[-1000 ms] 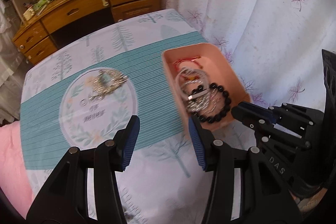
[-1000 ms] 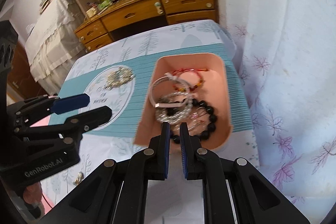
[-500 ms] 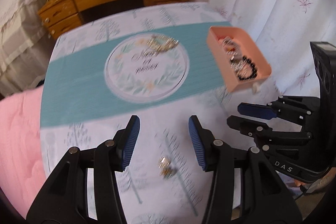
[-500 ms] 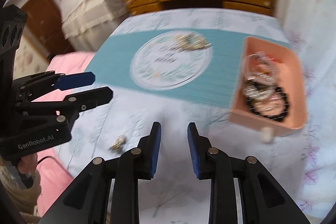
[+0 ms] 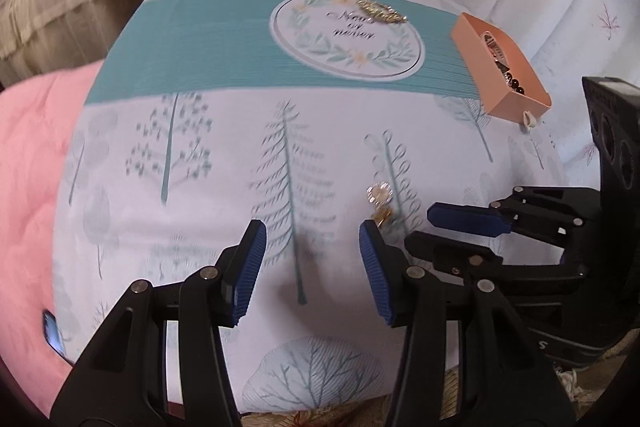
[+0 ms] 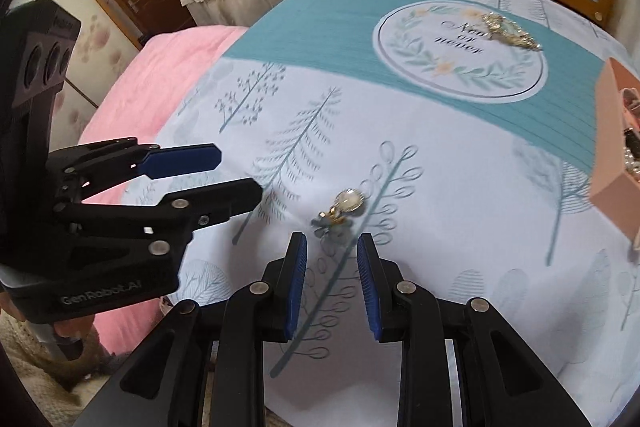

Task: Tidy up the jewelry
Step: 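Move both tools to the pearl stud and blue flower earring, then grasp the blue flower earring with the right tool while the left tool grasps the pearl stud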

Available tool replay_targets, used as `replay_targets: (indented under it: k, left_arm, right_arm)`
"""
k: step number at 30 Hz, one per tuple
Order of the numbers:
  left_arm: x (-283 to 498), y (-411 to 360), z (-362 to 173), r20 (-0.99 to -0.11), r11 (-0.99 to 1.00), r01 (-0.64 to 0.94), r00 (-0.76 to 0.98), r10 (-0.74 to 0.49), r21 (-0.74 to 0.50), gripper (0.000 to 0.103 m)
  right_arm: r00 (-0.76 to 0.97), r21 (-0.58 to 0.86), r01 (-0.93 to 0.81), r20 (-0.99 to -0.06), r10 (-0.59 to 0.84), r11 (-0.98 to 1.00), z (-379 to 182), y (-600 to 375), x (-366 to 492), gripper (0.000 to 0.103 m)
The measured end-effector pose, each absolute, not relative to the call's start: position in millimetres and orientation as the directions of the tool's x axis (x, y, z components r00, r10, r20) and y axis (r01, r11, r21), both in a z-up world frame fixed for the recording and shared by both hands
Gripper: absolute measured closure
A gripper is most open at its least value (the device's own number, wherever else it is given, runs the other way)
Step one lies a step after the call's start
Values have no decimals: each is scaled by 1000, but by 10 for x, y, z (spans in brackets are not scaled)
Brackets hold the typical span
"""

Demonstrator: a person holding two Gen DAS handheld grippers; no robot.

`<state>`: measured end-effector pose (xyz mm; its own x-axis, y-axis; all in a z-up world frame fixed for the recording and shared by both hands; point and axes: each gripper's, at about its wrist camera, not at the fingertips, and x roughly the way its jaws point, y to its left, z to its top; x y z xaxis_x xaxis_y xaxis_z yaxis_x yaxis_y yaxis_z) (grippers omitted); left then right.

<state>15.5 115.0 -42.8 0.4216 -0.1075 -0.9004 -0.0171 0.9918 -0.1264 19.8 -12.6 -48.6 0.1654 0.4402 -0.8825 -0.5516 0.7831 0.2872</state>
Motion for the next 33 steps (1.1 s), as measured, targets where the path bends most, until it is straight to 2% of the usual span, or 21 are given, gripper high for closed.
replay_targets:
  k: [10,25,28,33]
  left_arm:
    - [54,1382,-603,-898,981,-53,415,-148,-186,58]
    - [91,1429,-655,-893,974,-51,413,-180,-220,58]
    - [124,1427,-681,-897,975,-58,406,-175,-217,58]
    - [221,1319,-720,-902,976,-41,392,-183,-216,58]
  right_arm:
    - [192,257,-530,-892,409,808,-742,71,247,77]
    - [289,171,-544,-881,375,822,-746,187,263,77]
    - [310,148,-549,-878,365,823,-756,181,255,83]
    - [339,128,-546,-870,358,828,-705,68,225,83]
